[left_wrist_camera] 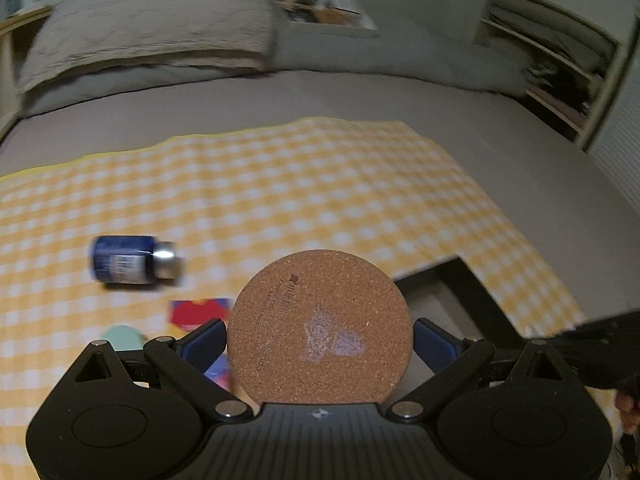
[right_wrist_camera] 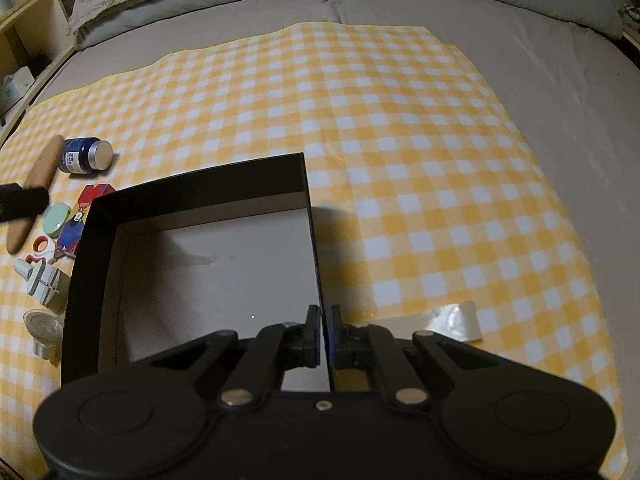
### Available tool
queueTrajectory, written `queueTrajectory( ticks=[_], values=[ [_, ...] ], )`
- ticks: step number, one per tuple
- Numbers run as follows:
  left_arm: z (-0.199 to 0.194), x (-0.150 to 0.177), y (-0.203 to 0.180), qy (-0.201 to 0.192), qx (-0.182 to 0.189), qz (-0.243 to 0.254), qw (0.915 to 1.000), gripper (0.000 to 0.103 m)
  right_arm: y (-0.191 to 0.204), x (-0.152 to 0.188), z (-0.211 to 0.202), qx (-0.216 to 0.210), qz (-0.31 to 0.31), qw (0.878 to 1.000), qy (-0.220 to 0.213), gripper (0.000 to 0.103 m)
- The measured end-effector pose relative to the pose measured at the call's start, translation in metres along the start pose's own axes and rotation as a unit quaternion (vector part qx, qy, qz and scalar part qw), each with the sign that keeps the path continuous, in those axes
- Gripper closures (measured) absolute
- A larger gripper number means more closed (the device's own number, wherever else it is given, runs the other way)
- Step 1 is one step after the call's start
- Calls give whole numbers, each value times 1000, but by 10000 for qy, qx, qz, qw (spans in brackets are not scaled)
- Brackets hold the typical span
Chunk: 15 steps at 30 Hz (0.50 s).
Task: Organize rigid objects
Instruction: 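Carry the cork coaster into the black box and open the left tool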
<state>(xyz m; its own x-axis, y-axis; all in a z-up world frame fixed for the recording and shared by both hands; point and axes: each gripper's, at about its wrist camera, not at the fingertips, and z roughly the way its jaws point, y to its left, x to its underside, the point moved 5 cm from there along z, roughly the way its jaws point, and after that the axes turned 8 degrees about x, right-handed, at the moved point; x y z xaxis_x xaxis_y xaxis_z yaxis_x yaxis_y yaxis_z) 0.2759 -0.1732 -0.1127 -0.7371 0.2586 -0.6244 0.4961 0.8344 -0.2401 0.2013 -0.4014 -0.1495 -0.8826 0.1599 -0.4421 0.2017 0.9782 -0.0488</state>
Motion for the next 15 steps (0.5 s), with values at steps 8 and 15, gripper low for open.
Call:
queueTrajectory(
  ticks=[8,15],
  values=[
    [35,10,-52,407,329,242,9983,5,0,1,-2,-59,4,10000,-17,99],
    [69,14,-60,564,347,118,9977,5,1,2,-5,-126,26,9999,3,100]
  ],
)
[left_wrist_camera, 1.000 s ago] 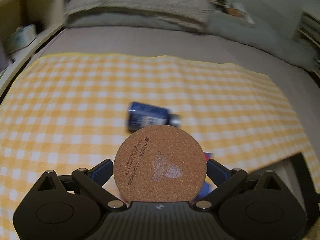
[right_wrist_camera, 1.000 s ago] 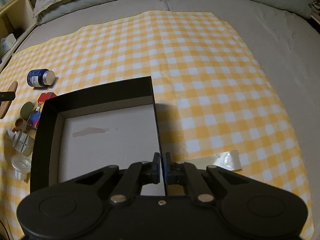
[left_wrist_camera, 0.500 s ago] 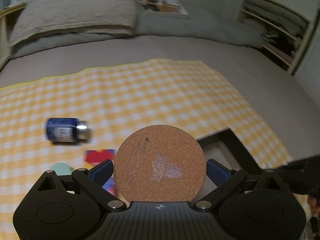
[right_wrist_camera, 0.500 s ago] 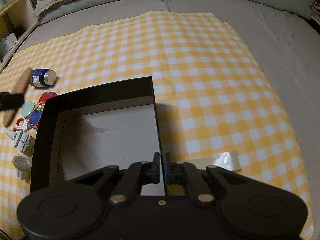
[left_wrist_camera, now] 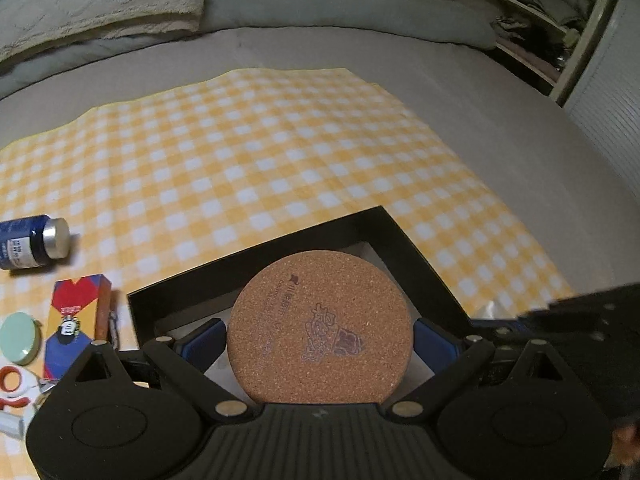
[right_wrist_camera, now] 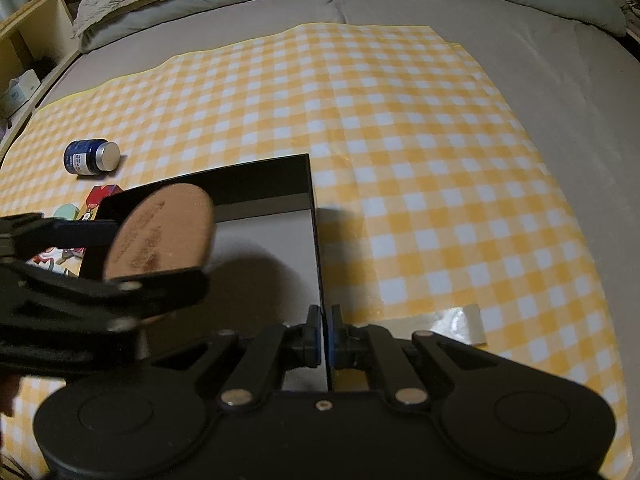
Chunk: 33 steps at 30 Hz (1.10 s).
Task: Organize rigid objects
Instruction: 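Carry the cork coaster into the black box and open the left tool, then move the left tool to the white plastic gadget and grasp it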
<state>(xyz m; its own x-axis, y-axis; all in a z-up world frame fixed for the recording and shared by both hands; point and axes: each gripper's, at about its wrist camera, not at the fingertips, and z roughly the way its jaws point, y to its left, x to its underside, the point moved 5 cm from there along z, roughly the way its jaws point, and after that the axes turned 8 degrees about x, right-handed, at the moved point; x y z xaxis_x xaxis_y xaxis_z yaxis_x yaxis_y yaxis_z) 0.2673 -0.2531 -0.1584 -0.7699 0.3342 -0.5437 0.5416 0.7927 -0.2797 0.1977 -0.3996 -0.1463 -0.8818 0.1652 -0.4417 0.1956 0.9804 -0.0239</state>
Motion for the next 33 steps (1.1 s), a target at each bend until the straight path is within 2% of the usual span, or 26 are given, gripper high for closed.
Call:
queueTrajectory(
  ticks=[6,9,16,33],
  values=[
    [14,-4,7,-22,62,-241,9997,4,2,0,1,-91,-35,10000,5,100],
    [13,-3,6,-24,28,-168,9999,0,4,0,1,-120,-72,9999,16,100],
    [8,-4,5,-82,-48,-132,9999,0,2,0,2,-124,-82,9999,26,100],
    [-40,2,8,-474,-213,3,9986,0,2,1,3,-109,-124,9998,58,100]
  ],
)
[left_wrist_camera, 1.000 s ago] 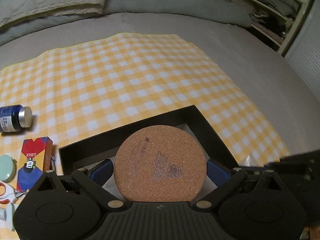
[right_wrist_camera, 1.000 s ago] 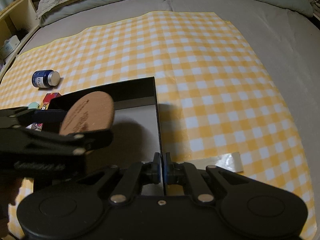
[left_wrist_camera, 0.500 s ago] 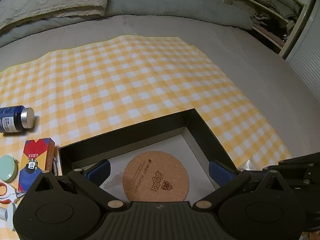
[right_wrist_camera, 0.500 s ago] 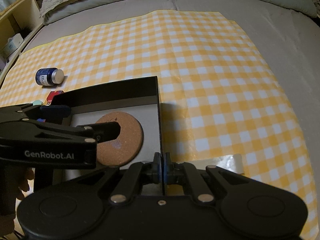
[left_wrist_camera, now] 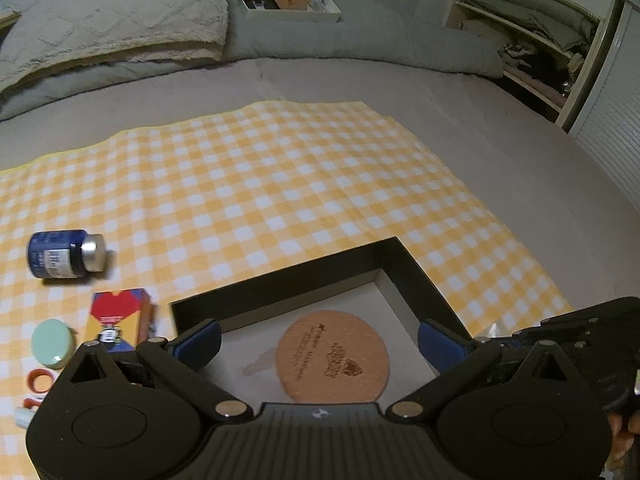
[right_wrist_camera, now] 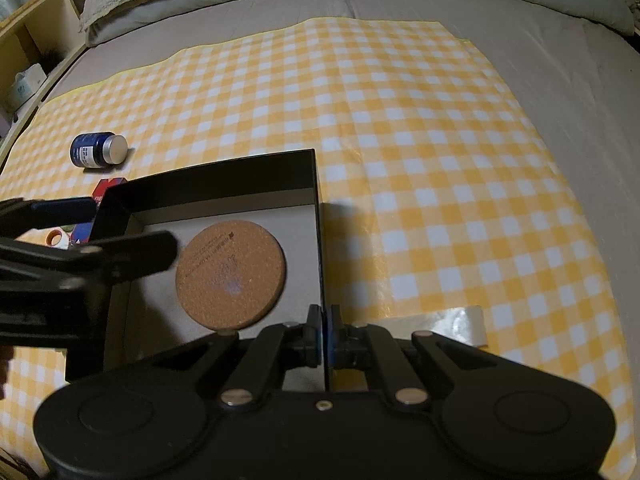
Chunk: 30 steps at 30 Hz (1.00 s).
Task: Organize rigid objects
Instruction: 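Move the left tool to the white plastic gadget and grasp it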
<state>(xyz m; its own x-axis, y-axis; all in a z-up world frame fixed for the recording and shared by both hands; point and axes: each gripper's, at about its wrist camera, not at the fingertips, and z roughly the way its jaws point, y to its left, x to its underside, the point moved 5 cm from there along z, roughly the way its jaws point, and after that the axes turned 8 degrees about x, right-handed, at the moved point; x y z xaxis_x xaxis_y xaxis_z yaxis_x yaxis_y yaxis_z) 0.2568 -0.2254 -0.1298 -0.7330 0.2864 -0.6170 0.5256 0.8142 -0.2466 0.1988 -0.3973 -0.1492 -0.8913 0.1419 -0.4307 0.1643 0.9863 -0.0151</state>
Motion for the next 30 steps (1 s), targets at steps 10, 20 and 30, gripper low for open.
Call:
queueTrajectory(
  ticks=[10,20,30],
  values=[
    [-40,-2,33,-347,-373,-34,9987,0,1,1,-1,-14,-14,10000,-5,100],
    [-70,1,77,-636,-699,-297,9951,0,0,1,-3,-18,-30,10000,-26,100],
    [-86,20,117,-571,-865,-587,9929,0,1,3,-5,-28,-56,10000,-3,100]
  ],
)
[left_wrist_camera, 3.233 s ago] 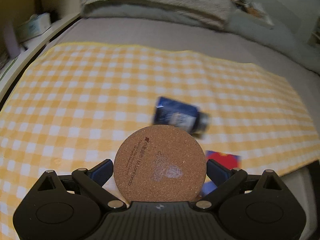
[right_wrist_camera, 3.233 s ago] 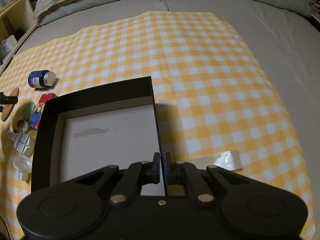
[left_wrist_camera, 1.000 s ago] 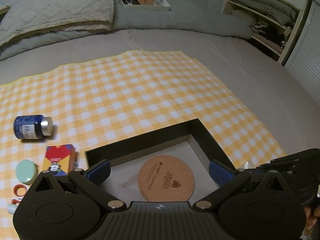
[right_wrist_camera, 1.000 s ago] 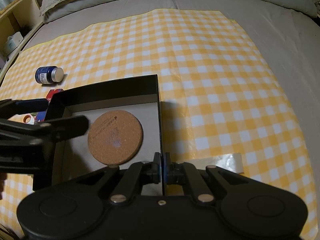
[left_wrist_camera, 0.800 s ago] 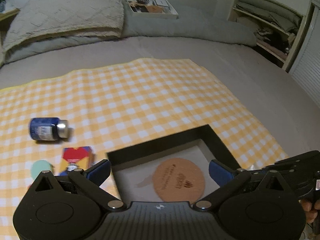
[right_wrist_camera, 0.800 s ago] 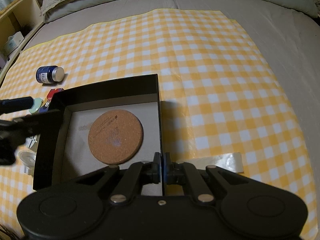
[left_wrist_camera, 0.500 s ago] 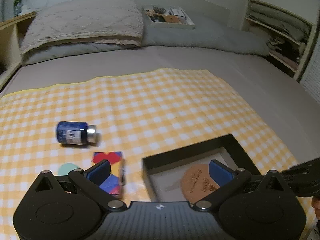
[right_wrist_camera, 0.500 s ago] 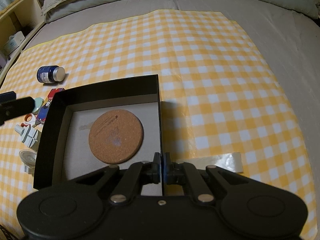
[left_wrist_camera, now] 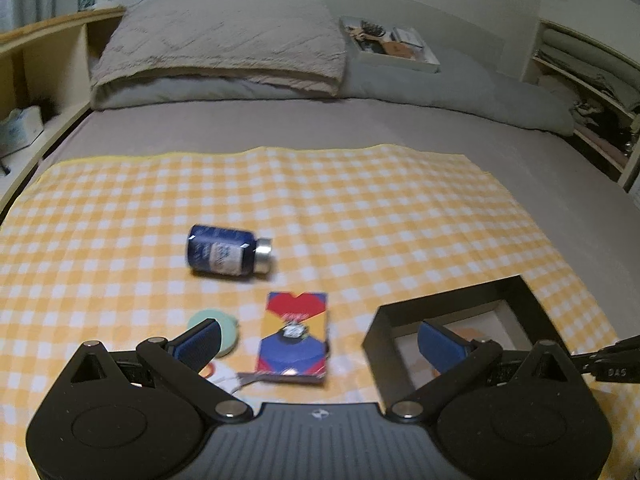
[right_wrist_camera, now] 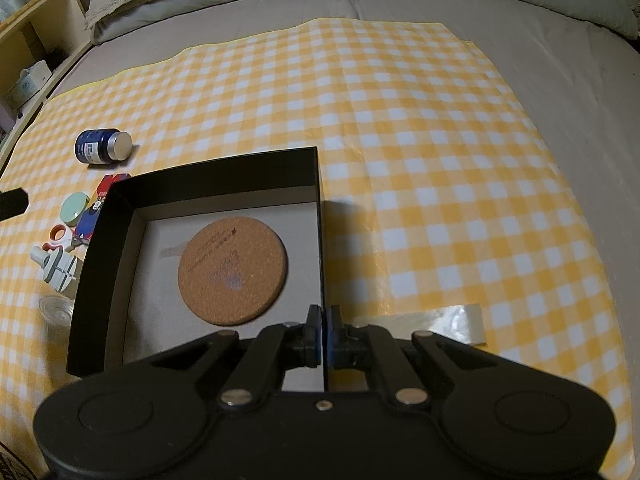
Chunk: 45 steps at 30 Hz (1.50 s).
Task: Organize rigid objects
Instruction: 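Move the left tool to the white plastic gadget and grasp it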
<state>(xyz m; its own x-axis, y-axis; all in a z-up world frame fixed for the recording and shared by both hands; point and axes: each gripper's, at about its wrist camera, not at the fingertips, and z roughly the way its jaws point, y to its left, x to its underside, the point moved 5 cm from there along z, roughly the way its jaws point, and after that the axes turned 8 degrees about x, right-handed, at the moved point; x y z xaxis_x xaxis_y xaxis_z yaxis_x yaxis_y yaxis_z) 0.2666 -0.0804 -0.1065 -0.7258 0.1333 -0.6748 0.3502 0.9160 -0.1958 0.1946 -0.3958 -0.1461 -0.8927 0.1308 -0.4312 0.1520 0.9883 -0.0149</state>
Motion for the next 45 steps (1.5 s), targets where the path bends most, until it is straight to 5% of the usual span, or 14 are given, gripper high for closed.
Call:
queueTrajectory(
  ticks=[19,28,35,45],
  values=[
    [3,52,71,725,-598,-200,9954,0,-1,-2,2,47,-51,10000,36,100],
    [36,60,72,1026,-1170,496,9866,0,-3,-3,3,51,-68,10000,36,100],
    [49,58,84,1270,-1058,179,9861,1,-2,-2,3,50,-65,10000,36,100],
    [44,54,94,1293,-349,-826,9875,42,-1,-2,3,48,-58,10000,41,100]
  ],
)
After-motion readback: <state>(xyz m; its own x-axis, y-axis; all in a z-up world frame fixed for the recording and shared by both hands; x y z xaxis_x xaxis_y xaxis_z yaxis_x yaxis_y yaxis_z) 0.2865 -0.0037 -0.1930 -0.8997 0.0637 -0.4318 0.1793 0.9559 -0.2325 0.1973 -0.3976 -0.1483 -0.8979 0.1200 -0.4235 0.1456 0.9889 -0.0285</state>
